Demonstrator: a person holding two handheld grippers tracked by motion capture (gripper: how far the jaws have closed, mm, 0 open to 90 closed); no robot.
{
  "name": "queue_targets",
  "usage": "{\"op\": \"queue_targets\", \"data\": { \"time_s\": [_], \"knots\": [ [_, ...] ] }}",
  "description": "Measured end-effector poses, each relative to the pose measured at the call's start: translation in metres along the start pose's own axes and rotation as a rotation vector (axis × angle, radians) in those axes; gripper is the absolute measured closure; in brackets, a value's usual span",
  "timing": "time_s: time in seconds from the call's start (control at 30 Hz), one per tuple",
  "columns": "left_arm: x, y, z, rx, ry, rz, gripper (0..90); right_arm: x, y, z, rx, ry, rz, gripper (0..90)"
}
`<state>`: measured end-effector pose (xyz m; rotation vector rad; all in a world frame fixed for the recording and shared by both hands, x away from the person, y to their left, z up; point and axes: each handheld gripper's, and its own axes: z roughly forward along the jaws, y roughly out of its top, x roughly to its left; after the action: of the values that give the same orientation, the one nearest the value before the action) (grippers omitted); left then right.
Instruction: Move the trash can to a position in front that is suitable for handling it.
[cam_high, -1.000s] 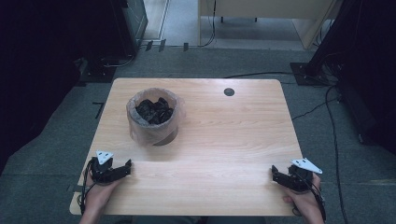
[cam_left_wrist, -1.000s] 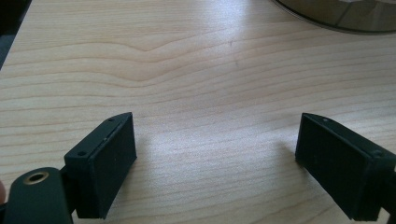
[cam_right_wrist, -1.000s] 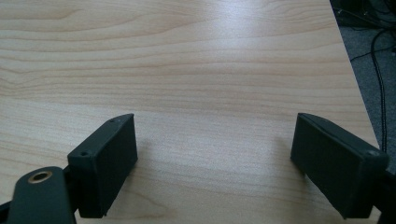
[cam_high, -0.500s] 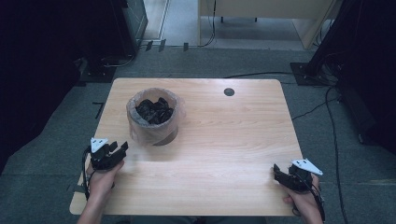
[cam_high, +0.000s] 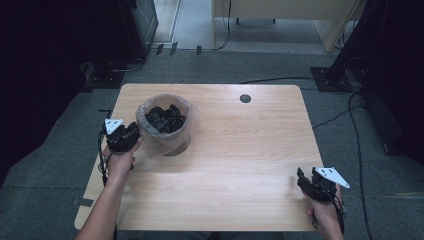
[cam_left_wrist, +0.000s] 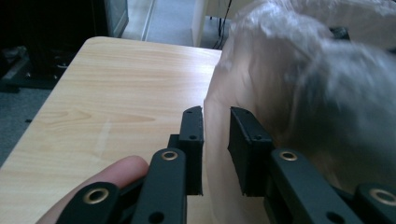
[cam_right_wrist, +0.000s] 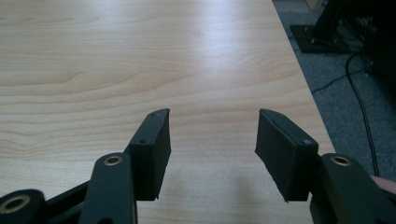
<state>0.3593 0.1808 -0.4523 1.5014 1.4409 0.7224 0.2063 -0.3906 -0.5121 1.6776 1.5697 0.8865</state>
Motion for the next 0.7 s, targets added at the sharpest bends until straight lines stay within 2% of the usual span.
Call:
{"op": "queue_targets", "data": {
  "time_s": [0.03,0.07,0.1,0.13,0.2,0.23,0.27,0.3,0.33,0.37,0.4,0.47,0.53,0.67,0.7],
  "knots": [
    [-0.001,0.002,0.003,0.003,-0.004,-0.008,77.1,0.000,0.000,0.000,0.000,0.000,0.000,45.9],
    [-0.003,0.004,0.006,0.006,-0.002,-0.012,82.9,0.001,0.002,-0.001,-0.004,0.002,-0.014,50.4],
    [-0.004,0.005,0.009,0.008,-0.002,-0.014,82.9,0.001,0.002,-0.001,-0.004,0.002,-0.014,50.4],
    [-0.005,0.006,0.010,0.010,-0.007,-0.014,86.5,0.002,0.005,-0.003,-0.010,0.049,0.023,56.5],
    [-0.008,0.006,0.013,0.013,-0.024,-0.006,87.5,0.003,0.010,-0.004,-0.032,0.078,0.057,63.6],
    [-0.008,0.006,0.013,0.013,-0.024,-0.006,87.7,0.003,0.010,-0.004,-0.032,0.078,0.057,63.6],
    [-0.009,0.006,0.014,0.013,-0.027,-0.011,87.7,0.006,0.014,-0.004,-0.042,0.075,0.031,64.8],
    [-0.009,0.006,0.014,0.015,-0.026,-0.008,88.4,0.018,0.020,-0.002,-0.058,0.026,-0.114,64.9],
    [-0.010,0.006,0.014,0.013,-0.026,-0.008,88.4,0.018,0.020,-0.002,-0.058,0.026,-0.114,64.9],
    [-0.011,0.006,0.014,0.016,-0.027,-0.009,88.6,0.023,0.022,-0.002,-0.066,0.027,-0.146,65.2],
    [-0.012,0.006,0.014,0.015,-0.029,-0.008,88.9,0.030,0.027,0.002,-0.081,0.069,-0.131,68.4],
    [-0.015,0.007,0.015,0.016,-0.032,-0.003,88.8,0.034,0.029,0.005,-0.089,0.087,-0.131,69.4],
    [-0.017,0.008,0.016,0.021,-0.038,0.003,88.6,0.045,0.033,0.010,-0.088,0.111,-0.159,70.5],
    [-0.024,0.008,0.019,0.030,-0.058,0.018,86.2,0.066,0.047,0.015,-0.095,0.210,-0.164,70.4],
    [-0.028,0.009,0.021,0.033,-0.065,0.027,86.1,0.076,0.055,0.018,-0.107,0.229,-0.167,71.8]
  ]
}}
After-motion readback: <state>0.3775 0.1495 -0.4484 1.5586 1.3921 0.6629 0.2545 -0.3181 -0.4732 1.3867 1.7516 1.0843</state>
